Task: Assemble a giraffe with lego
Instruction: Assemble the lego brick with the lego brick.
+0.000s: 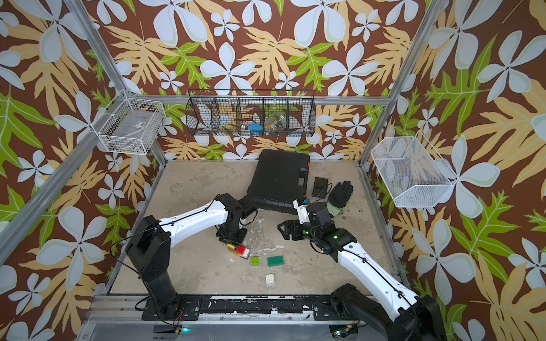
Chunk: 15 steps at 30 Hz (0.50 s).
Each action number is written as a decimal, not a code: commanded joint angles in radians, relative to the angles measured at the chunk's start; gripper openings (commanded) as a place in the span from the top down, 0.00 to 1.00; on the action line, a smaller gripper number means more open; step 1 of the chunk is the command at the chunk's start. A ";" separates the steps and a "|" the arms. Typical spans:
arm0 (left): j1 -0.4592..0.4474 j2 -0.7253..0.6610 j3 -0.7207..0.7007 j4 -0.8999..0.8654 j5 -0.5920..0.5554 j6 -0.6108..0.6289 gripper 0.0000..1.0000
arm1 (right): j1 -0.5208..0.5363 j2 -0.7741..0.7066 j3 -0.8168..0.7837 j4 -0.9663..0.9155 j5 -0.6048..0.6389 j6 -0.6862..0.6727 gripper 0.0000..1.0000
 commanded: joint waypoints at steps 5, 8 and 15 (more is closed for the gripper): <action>0.016 -0.014 0.002 0.044 0.011 -0.007 0.47 | 0.001 0.012 0.022 -0.002 0.016 -0.020 0.09; 0.016 -0.020 0.011 0.044 0.011 -0.008 0.47 | 0.000 0.017 0.029 -0.004 0.023 -0.025 0.10; 0.016 -0.040 0.137 0.000 -0.025 -0.021 0.31 | 0.001 0.033 0.029 -0.012 0.024 -0.032 0.09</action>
